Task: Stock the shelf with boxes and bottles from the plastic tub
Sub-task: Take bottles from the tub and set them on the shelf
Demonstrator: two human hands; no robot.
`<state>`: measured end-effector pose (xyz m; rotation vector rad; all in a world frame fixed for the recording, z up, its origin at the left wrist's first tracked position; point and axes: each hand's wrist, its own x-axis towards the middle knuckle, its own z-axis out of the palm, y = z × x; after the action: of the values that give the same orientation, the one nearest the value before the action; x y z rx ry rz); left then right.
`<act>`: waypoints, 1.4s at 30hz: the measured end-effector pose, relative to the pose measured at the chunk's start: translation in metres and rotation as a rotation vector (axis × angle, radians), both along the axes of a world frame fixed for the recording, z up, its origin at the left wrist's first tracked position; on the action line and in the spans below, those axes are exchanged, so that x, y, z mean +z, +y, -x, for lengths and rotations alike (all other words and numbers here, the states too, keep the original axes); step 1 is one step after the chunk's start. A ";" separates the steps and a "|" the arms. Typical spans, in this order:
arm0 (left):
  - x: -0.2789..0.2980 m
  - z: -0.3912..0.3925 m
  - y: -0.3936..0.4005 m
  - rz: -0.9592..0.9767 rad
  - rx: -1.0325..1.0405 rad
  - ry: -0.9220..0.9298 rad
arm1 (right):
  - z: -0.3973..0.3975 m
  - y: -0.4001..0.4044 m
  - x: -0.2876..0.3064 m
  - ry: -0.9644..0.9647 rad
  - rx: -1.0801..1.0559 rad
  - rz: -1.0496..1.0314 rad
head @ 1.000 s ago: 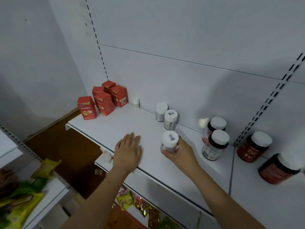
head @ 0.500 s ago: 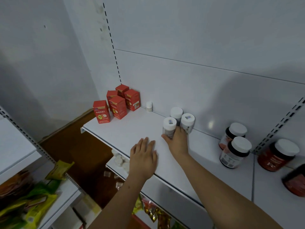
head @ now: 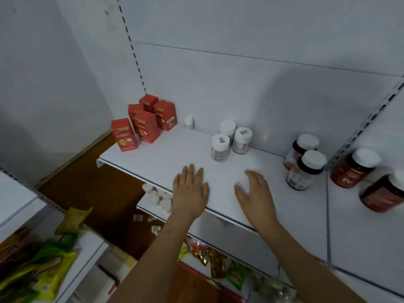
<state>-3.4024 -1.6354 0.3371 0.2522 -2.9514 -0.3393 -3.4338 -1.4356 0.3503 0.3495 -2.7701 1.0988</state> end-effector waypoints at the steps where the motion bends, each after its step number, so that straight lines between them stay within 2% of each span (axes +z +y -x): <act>1: -0.001 -0.005 0.000 -0.015 -0.029 0.011 | -0.011 0.012 0.002 0.004 -0.020 -0.003; 3: -0.003 -0.019 0.005 -0.087 -0.084 0.043 | -0.033 0.038 0.006 -0.015 -0.068 0.006; 7: -0.002 -0.057 0.052 -0.426 -0.288 0.174 | -0.072 0.087 0.010 -0.020 -0.176 0.015; 10: 0.001 -0.090 0.105 -0.502 -0.459 0.169 | -0.101 0.126 0.019 -0.017 -0.225 0.031; 14: 0.012 -0.125 0.179 -0.480 -0.571 0.060 | -0.141 0.186 0.033 0.054 -0.276 -0.050; 21: 0.015 -0.194 0.324 -0.411 -0.863 0.004 | -0.247 0.336 0.048 0.077 -0.484 -0.008; 29: -0.009 -0.299 0.505 -0.299 -1.172 -0.107 | -0.424 0.507 0.038 0.043 -0.831 0.062; 36: -0.022 -0.350 0.639 -0.224 -1.491 -0.163 | -0.544 0.608 0.027 -0.009 -1.186 0.000; 42: -0.038 -0.359 0.736 -0.199 -1.653 -0.265 | -0.586 0.674 0.015 -0.062 -1.353 -0.068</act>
<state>-3.0433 -0.8997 0.2989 -2.2544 -2.5036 -0.7372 -2.8478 -0.7621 0.3651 -1.3432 -2.1839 0.5833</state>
